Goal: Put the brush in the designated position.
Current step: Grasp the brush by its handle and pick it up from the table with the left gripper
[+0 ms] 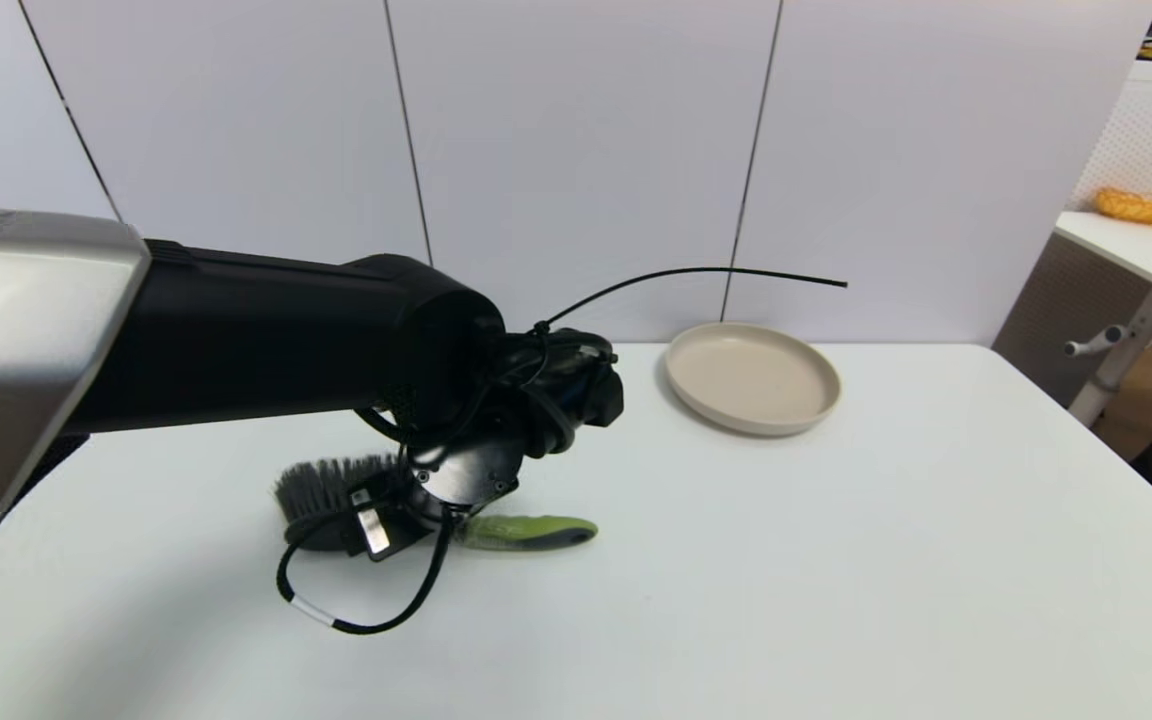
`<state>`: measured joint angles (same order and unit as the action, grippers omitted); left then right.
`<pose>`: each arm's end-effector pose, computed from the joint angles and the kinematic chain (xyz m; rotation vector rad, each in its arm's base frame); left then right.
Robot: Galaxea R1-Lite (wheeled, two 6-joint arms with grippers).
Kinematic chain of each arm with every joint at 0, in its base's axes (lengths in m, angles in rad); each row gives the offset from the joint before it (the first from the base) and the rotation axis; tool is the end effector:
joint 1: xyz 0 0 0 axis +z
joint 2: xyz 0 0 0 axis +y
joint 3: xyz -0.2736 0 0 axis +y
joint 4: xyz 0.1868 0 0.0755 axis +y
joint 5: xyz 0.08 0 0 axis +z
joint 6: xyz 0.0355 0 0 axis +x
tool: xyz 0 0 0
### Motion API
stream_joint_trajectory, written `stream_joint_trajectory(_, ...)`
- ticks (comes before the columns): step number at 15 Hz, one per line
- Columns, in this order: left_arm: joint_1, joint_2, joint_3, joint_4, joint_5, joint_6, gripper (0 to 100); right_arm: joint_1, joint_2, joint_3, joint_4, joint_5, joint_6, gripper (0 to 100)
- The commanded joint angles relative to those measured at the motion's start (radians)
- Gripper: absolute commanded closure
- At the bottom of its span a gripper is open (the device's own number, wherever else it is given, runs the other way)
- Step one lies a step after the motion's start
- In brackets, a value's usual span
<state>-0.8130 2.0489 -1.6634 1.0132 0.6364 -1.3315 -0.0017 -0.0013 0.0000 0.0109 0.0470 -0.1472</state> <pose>0.2531 -0.2368 0.1357 -0.2835 0.8821 0.5128 0.0286 0.0016 0.0743 -0.1469 0.0062 0.0459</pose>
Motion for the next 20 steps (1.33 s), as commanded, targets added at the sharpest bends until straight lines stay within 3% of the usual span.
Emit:
stream_joint_trajectory(1, 0.003, 0.042, -0.021, 0.005, 0.005, -0.055, 0, 0.0, 0.001, 0.002, 0.0, 0.001, -0.002, 0)
stream_joint_trajectory(14, 0.012, 0.132, -0.021, 0.007, 0.028, -0.227, 0, 0.0, 0.001, 0.002, 0.0, 0.001, -0.002, 0)
stream_joint_trajectory(20, 0.02, 0.139, -0.021, 0.007, 0.04, -0.242, 0, 0.0, 0.001, 0.002, 0.0, 0.001, -0.002, 0)
